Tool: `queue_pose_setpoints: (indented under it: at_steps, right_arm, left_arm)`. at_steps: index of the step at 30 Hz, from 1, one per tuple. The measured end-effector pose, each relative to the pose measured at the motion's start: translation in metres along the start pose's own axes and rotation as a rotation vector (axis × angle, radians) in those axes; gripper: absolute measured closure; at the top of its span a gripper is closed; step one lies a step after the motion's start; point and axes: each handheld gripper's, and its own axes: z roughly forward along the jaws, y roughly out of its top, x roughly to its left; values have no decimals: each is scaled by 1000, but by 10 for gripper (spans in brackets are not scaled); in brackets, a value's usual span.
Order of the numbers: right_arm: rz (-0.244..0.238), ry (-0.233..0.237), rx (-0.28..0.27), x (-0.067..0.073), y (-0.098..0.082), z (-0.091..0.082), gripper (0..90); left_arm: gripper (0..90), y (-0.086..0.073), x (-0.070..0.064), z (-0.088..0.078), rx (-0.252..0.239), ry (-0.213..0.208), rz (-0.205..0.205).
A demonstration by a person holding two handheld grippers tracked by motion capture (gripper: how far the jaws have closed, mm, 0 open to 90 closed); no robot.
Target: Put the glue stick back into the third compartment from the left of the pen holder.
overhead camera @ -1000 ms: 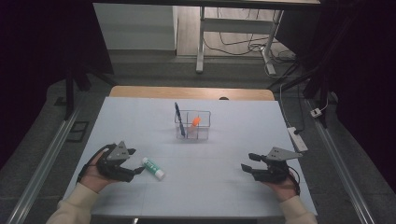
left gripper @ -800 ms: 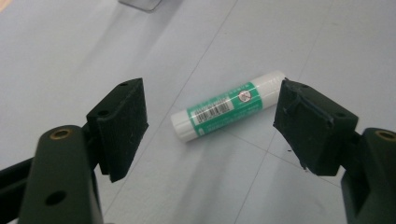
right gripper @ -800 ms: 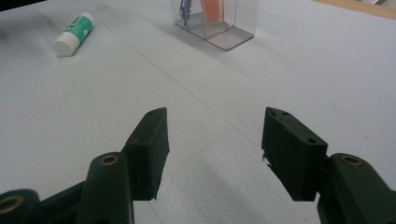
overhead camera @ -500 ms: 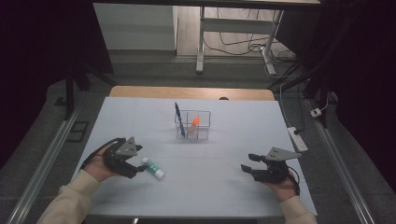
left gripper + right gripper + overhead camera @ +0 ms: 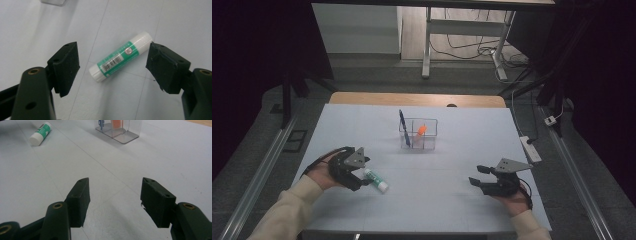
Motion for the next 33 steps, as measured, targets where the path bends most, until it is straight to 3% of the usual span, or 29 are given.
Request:
queue_pose_setpoints:
  at_steps: [14, 25, 33]
  right_arm:
    - [2, 6, 12, 0, -1, 2, 401]
    - [5, 8, 23, 0, -3, 5, 400]
    - [8, 9, 28, 0, -3, 6, 401]
  left_arm:
    - [291, 7, 2, 17, 68, -71, 89]
    - [330, 9, 2, 30, 86, -111, 137]
    - [344, 14, -3, 39, 101, -141, 198]
